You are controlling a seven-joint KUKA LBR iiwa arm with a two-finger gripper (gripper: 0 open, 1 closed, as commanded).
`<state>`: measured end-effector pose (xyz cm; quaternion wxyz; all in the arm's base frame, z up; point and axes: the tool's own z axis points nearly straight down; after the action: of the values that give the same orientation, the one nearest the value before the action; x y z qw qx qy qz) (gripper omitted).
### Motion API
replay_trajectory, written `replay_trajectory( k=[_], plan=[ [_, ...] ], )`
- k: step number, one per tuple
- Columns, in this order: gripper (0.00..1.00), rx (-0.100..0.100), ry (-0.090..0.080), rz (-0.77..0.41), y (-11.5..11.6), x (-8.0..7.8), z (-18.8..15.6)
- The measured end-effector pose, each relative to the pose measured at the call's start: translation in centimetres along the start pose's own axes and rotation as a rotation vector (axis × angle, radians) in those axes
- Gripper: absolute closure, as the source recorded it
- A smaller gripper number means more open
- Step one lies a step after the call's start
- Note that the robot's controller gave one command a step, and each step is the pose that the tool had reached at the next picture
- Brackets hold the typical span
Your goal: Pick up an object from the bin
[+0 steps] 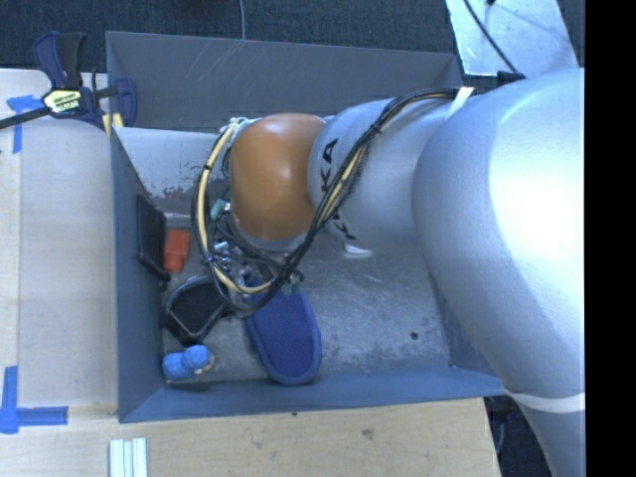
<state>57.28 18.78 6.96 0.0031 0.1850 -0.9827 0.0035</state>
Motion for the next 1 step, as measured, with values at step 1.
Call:
replay_trajectory(
  k=[1],
  plan=[
    [1.0, -0.004, -0.012, -0.03, 1.18, -4.4, -11.73]
  ],
)
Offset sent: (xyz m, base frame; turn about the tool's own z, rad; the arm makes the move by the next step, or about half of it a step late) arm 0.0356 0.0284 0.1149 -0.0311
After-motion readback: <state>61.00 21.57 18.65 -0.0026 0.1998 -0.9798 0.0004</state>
